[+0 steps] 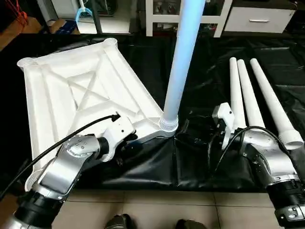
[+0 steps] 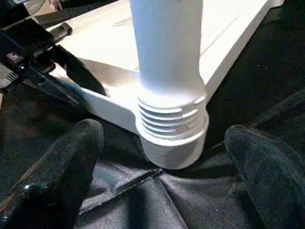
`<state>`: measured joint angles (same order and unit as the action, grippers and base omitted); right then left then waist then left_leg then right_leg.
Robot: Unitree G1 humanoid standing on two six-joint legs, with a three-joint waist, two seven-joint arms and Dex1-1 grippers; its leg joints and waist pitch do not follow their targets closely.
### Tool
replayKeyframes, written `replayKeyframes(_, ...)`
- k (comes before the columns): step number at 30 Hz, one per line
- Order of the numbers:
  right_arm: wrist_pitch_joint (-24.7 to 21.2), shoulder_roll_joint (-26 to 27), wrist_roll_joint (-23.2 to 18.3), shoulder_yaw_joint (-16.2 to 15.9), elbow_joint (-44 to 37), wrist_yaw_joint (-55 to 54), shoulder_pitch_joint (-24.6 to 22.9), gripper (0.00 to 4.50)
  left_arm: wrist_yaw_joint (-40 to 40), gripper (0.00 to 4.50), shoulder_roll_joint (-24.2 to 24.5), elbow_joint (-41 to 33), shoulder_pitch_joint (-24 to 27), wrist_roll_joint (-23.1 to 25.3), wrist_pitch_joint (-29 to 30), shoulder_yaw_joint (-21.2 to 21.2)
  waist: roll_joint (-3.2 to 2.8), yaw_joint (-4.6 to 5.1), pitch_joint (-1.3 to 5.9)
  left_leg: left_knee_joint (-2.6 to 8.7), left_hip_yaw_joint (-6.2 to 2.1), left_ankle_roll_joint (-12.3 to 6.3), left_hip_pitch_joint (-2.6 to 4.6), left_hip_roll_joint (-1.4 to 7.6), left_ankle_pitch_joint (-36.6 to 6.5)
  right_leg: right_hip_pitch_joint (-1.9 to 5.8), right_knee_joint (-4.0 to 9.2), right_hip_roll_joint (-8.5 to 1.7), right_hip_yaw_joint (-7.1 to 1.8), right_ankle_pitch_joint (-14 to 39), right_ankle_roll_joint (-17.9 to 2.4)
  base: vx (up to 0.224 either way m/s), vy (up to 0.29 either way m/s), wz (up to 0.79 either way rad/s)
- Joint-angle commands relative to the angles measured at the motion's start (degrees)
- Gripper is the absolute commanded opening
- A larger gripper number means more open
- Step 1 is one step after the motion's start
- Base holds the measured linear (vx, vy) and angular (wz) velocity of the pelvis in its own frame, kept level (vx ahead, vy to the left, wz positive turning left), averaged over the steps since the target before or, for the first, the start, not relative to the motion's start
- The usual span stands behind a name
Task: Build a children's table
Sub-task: Pick table leg
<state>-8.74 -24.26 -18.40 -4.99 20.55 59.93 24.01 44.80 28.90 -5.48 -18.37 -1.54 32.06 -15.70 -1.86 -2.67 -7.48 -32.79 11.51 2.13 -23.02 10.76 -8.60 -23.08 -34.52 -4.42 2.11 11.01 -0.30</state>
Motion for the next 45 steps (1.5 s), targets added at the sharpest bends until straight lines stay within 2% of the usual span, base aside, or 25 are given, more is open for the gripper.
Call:
replayKeyframes(1, -0.29, 0.10, -0.29, 0.17, -1.12, 0.01, -0.60, 4.50, 0.10, 1.09, 0.15, 1.82, 0.40, -0.06, -0.07, -0.53, 0.17, 0.02, 4.15, 3.41, -1.16, -4.53, 1.98, 2.38, -11.73, 1.95, 3.78, -3.13, -1.95, 8.01, -15.34, 0.000, 0.000, 0.00)
replayKeyframes(8, -0.16, 0.36, 0.04, -0.14, -0.73, 0.29, -0.43, 4.50, 1.19, 0.44, 0.23, 2.19, 0.67, -0.40, -0.95, -0.84, 0.15, 0.07, 4.10, 3.50, -1.19, -4.19, 1.95, 2.39, -11.77, 1.86, 3.81, -3.14, -1.99, 8.01, -14.89, 0.000, 0.000, 0.00)
replayKeyframes(13, 1.31, 1.25, 1.02, -0.20, 2.39, 0.11, 1.56, 4.50, 2.41, 0.06, -0.08, 2.57, 1.00, -0.99, -3.11, -1.43, 0.15, 0.16, 3.94, 3.56, -1.21, -4.32, 1.84, 2.34, -11.92, 1.82, 3.84, -3.19, -1.97, 8.36, -14.98, 0.000, 0.000, 0.00)
replayKeyframes(17, 3.71, 2.44, 2.54, -0.87, 6.78, -0.10, 4.19, 4.50, 4.19, 0.06, -0.20, 2.34, 1.32, -1.61, -4.45, -2.28, 0.18, 0.23, 3.87, 3.59, -1.17, -3.98, 1.93, 2.38, -12.28, 1.68, 3.83, -3.20, -2.00, 8.55, -15.24, 0.000, 0.000, 0.00)
replayKeyframes(20, 4.69, 3.15, 3.09, -1.19, 9.43, 0.41, 6.55, 4.50, 5.26, 0.06, -0.34, 1.52, 1.50, -1.92, -4.75, -3.18, 0.27, 0.27, 3.95, 3.49, -1.14, -4.59, 1.87, 2.36, -10.68, 1.80, 3.56, -3.15, -1.99, 6.56, -15.56, 0.000, 0.000, 0.00)
replayKeyframes(26, 7.32, 3.18, 4.56, -2.45, 13.01, 4.27, 9.22, 4.50, 6.50, 0.06, -0.71, 1.19, 1.53, -2.17, -4.97, -3.75, 0.32, 0.01, 3.75, 3.54, -1.02, -5.13, 1.99, 2.51, -10.79, 1.64, 3.64, -3.18, -1.99, 6.85, -15.74, 0.000, 0.000, 0.00)
replayKeyframes(33, 11.89, 3.08, 7.25, -4.55, 17.31, 7.00, 11.29, 4.50, 7.69, 0.06, -0.85, 0.94, 1.64, -2.16, -5.26, -4.65, 0.43, -0.08, 3.58, 3.77, -1.07, -4.41, 2.00, 2.61, -12.70, 1.54, 3.93, -3.31, -2.08, 10.25, -15.32, 0.000, 0.000, 0.00)
replayKeyframes(34, 13.51, 2.75, 8.80, -5.44, 18.97, 7.32, 12.04, 4.50, 7.69, 0.06, -0.86, 0.99, 1.53, -2.14, -5.29, -4.70, 0.38, -0.14, 3.57, 3.79, -1.07, -4.35, 2.04, 2.61, -12.73, 1.52, 3.95, -3.28, -2.06, 10.35, -15.22, 0.000, 0.000, 0.00)
replayKeyframes(38, 15.31, 2.88, 9.55, -5.33, 21.78, 7.39, 13.38, 4.50, 8.15, 0.06, -0.85, 0.70, 1.49, -2.28, -5.29, -4.57, 0.42, -0.11, 3.55, 3.81, -1.01, -4.03, 2.07, 2.60, -13.35, 1.44, 4.01, -3.33, -2.11, 11.03, -15.38, 0.000, 0.000, 0.00)
replayKeyframes(45, 16.91, 4.13, 9.43, -4.89, 24.98, 8.64, 14.60, 4.50, 8.67, 0.06, -0.71, 0.02, 2.00, -2.23, -5.14, -4.73, 0.48, -0.18, 3.72, 3.69, -0.94, -5.27, 1.93, 2.66, -11.89, 1.54, 3.80, -3.34, -2.07, 8.99, -15.95, 0.000, 0.000, 0.00)
